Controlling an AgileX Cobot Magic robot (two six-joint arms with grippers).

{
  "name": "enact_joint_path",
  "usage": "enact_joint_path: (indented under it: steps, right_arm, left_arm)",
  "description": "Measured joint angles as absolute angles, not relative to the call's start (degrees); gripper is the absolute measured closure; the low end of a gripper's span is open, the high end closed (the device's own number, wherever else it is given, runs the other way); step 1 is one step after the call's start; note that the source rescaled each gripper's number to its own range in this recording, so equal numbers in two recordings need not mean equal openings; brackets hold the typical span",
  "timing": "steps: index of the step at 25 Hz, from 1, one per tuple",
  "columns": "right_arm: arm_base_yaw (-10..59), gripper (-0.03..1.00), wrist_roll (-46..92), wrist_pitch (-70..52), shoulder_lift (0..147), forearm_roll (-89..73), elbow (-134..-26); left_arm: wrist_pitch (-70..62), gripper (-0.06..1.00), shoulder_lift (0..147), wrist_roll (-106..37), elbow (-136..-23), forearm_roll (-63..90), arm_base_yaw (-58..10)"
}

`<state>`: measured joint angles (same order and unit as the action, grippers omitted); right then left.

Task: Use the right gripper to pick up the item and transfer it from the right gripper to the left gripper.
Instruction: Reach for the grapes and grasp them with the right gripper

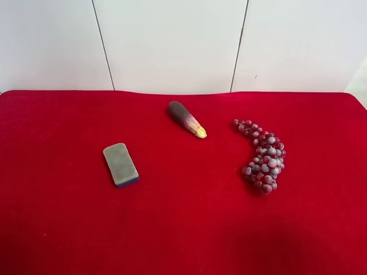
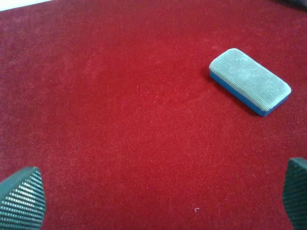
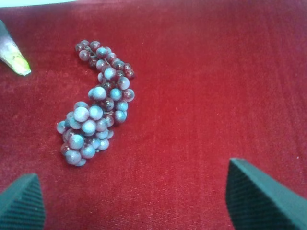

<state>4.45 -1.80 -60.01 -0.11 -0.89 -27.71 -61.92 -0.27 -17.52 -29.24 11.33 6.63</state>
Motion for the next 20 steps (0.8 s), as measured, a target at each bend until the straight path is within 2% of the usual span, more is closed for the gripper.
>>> enact_joint_path:
  steps: [4, 8, 13, 20]
  right_arm:
    - [4.45, 0.24, -1.75, -59.47, -0.11, -1.51, -28.44]
    - [4.45, 0.15, -1.63, -57.95, 1.67, -1.61, -31.94]
    - [4.45, 0.0, -1.58, -57.75, 11.36, -1.63, -35.38]
    - [4.45, -0.03, 0.0, -54.18, 28.6, -1.58, -38.61]
  left_arm:
    - [-61.92, -0.06, -0.27, -17.52, -29.24, 11.33, 6.63]
    - [-61.92, -0.06, -0.27, -17.52, -29.24, 11.33, 6.63]
    - [-61.92, -0.06, -0.27, -17.52, -29.24, 11.33, 6.63]
    - [-61.92, -0.06, -0.27, -17.52, -29.24, 11.33, 6.63]
